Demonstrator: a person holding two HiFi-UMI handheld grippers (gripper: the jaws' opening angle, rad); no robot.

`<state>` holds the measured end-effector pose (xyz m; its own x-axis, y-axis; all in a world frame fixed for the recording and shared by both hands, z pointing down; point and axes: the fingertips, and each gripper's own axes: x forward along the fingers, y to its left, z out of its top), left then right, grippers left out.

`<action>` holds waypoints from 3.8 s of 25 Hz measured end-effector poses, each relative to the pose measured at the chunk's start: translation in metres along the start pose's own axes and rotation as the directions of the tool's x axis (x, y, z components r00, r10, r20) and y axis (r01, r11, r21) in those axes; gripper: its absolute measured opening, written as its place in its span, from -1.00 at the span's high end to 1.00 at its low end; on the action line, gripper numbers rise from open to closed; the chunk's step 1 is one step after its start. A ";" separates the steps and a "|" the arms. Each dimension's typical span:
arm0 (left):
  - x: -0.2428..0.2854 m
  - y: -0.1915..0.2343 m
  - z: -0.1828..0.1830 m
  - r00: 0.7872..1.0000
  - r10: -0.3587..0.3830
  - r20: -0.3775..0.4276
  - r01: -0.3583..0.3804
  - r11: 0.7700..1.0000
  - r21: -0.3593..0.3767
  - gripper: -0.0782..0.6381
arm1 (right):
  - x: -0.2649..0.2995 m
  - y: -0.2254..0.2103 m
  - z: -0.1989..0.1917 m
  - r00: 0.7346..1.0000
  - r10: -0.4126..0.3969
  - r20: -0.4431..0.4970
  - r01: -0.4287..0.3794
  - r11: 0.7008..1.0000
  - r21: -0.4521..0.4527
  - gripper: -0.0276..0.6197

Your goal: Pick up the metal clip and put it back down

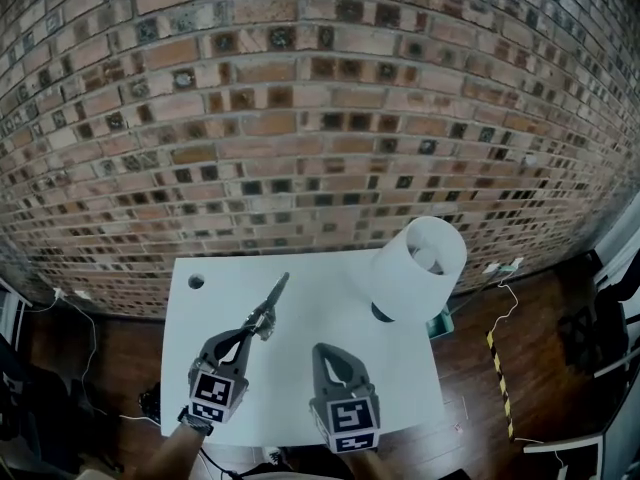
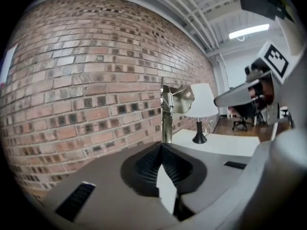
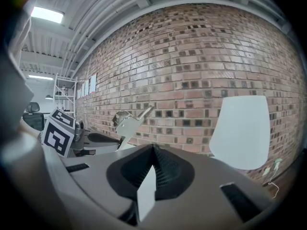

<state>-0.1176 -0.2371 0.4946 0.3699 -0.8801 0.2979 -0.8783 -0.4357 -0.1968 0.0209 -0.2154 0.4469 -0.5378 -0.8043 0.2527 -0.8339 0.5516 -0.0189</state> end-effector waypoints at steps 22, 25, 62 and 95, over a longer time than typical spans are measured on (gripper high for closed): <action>0.119 0.007 -0.139 0.943 0.069 -0.325 0.229 0.574 0.786 0.71 | 0.044 -0.041 -0.029 0.998 -0.017 -0.055 0.019 0.999 0.039 0.97; 0.127 0.011 -0.158 0.931 0.082 -0.355 0.258 0.539 0.802 0.71 | 0.048 -0.047 -0.035 0.997 -0.017 -0.069 0.021 0.999 0.049 0.97; 0.120 -0.011 -0.186 0.896 0.030 -0.443 0.345 0.583 0.736 0.52 | 0.073 -0.056 -0.061 0.995 -0.004 -0.104 0.015 0.994 0.110 0.97; -0.099 0.037 0.063 0.987 0.024 0.160 0.011 0.976 -0.216 0.78 | -0.026 0.057 0.040 0.997 0.000 0.073 0.001 1.000 -0.023 0.97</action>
<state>-0.1677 -0.1781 0.3986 0.3926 -0.9091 0.1394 -0.9187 -0.3948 0.0125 -0.0174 -0.1722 0.4009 -0.5456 -0.8182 0.1811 -0.8316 0.5553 0.0032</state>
